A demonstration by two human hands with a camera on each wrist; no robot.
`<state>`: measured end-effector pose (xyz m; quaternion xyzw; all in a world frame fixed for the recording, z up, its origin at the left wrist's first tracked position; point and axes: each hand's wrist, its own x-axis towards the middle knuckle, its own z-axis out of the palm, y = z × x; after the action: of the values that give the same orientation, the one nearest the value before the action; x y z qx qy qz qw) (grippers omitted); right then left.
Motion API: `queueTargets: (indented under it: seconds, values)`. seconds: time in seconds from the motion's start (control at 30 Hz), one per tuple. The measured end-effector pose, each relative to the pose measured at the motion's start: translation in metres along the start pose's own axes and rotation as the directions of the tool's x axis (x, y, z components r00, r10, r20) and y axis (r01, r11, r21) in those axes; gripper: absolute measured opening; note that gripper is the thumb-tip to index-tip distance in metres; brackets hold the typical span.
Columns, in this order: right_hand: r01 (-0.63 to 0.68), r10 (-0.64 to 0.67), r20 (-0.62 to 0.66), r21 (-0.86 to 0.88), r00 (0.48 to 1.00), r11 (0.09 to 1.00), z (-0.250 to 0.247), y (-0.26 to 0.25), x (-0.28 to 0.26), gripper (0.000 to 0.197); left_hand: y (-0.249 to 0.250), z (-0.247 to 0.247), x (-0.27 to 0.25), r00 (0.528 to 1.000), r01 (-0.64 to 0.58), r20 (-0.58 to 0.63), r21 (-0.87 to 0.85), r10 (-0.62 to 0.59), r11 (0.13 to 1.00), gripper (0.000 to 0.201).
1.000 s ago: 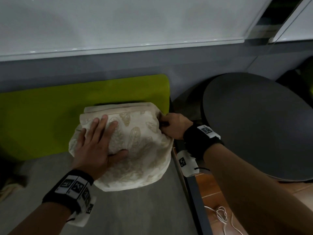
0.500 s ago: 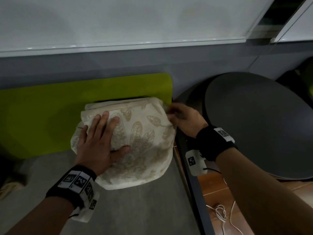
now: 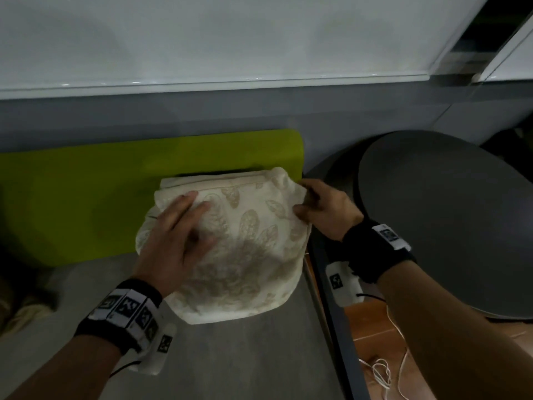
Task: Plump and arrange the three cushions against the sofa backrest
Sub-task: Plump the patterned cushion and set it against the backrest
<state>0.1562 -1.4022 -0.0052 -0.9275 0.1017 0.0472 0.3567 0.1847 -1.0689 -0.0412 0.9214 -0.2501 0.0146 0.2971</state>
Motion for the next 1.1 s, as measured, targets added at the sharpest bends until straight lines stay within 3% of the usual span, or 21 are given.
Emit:
queueTargets:
  seconds: [0.07, 0.13, 0.2, 0.23, 0.3, 0.33, 0.37, 0.43, 0.5, 0.6, 0.67, 0.73, 0.8, 0.87, 0.93, 1.0, 1.03, 1.1]
  values:
    - [-0.003, 0.014, -0.138, 0.083, 0.99, 0.997, -0.009, 0.0, 0.005, 0.057, -0.01, -0.014, 0.001, 0.955, 0.163, -0.216, -0.196, -0.205, 0.967, 0.034]
    - [0.0, 0.032, -0.215, 0.15, 0.976, 0.989, -0.011, 0.004, 0.008, 0.039, -0.024, -0.026, 0.003, 0.87, 0.357, -0.267, -0.24, -0.415, 0.903, 0.025]
    - [-0.007, 0.084, -0.249, 0.294, 0.965, 0.956, -0.01, 0.005, 0.006, 0.029, -0.033, -0.035, 0.01, 0.846, 0.487, -0.129, -0.203, -0.517, 0.849, 0.022]
    - [-0.029, 0.145, -0.232, 0.443, 0.962, 0.896, -0.007, 0.005, 0.005, 0.033, -0.034, -0.04, 0.013, 0.849, 0.51, -0.057, -0.171, -0.525, 0.843, 0.02]
    - [-0.105, 0.29, -0.136, 0.722, 0.947, 0.684, -0.005, 0.006, 0.007, 0.037, -0.034, -0.047, 0.023, 0.869, 0.494, 0.046, -0.127, -0.493, 0.86, 0.025]
    - [-0.135, 0.328, -0.092, 0.784, 0.94, 0.606, -0.004, 0.003, 0.008, 0.029, -0.033, -0.051, 0.026, 0.873, 0.488, 0.084, -0.135, -0.481, 0.862, 0.031]
    - [-0.157, 0.326, -0.054, 0.795, 0.944, 0.585, -0.006, 0.0, 0.007, 0.02, -0.03, -0.055, 0.03, 0.878, 0.477, 0.124, -0.161, -0.462, 0.864, 0.034]
    - [-0.174, 0.259, 0.003, 0.748, 0.966, 0.64, -0.008, -0.002, 0.004, 0.017, -0.02, -0.062, 0.037, 0.901, 0.431, 0.173, -0.266, -0.397, 0.862, 0.03]
    - [-0.144, 0.179, 0.014, 0.658, 0.984, 0.739, -0.011, 0.001, 0.003, 0.019, -0.011, -0.064, 0.041, 0.926, 0.377, 0.173, -0.37, -0.336, 0.849, 0.008]
    - [-0.057, 0.106, -0.209, 0.231, 0.972, 0.971, -0.026, 0.008, 0.006, 0.015, -0.005, -0.061, 0.043, 0.938, 0.342, 0.18, -0.355, -0.295, 0.87, 0.015]
    - [-0.104, 0.11, -0.389, 0.036, 0.915, 0.994, -0.04, 0.004, 0.005, 0.017, -0.005, -0.061, 0.043, 0.949, 0.315, 0.129, -0.412, -0.287, 0.855, 0.018]
    - [-0.125, 0.149, -0.531, 0.082, 0.834, 0.989, -0.049, 0.001, 0.003, 0.027, -0.006, -0.064, 0.042, 0.948, 0.287, 0.017, -0.487, -0.319, 0.825, 0.019]
    - [-0.096, 0.192, -0.562, 0.195, 0.805, 0.976, -0.052, 0.005, 0.002, 0.036, -0.008, -0.067, 0.04, 0.916, 0.29, -0.066, -0.57, -0.395, 0.769, 0.021]
    - [-0.068, 0.25, -0.416, 0.404, 0.874, 0.912, -0.048, 0.008, 0.003, 0.042, -0.013, -0.065, 0.036, 0.883, 0.254, -0.107, -0.707, -0.456, 0.659, 0.022]
    - [-0.119, 0.288, -0.213, 0.574, 0.934, 0.81, -0.044, 0.013, 0.003, 0.043, -0.017, -0.063, 0.036, 0.862, 0.2, -0.106, -0.828, -0.496, 0.524, 0.027]
    - [-0.13, 0.259, -0.158, 0.559, 0.953, 0.819, -0.044, 0.017, 0.003, 0.035, -0.016, -0.064, 0.037, 0.862, 0.142, -0.064, -0.922, -0.503, 0.36, 0.026]
    - [-0.117, 0.257, -0.2, 0.528, 0.946, 0.841, -0.045, 0.017, 0.002, 0.032, -0.014, -0.065, 0.038, 0.869, 0.13, -0.054, -0.934, -0.492, 0.332, 0.025]
    - [-0.126, 0.324, -0.355, 0.48, 0.877, 0.868, -0.05, 0.021, 0.002, 0.034, -0.013, -0.069, 0.037, 0.885, 0.129, -0.1, -0.885, -0.454, 0.448, 0.023]
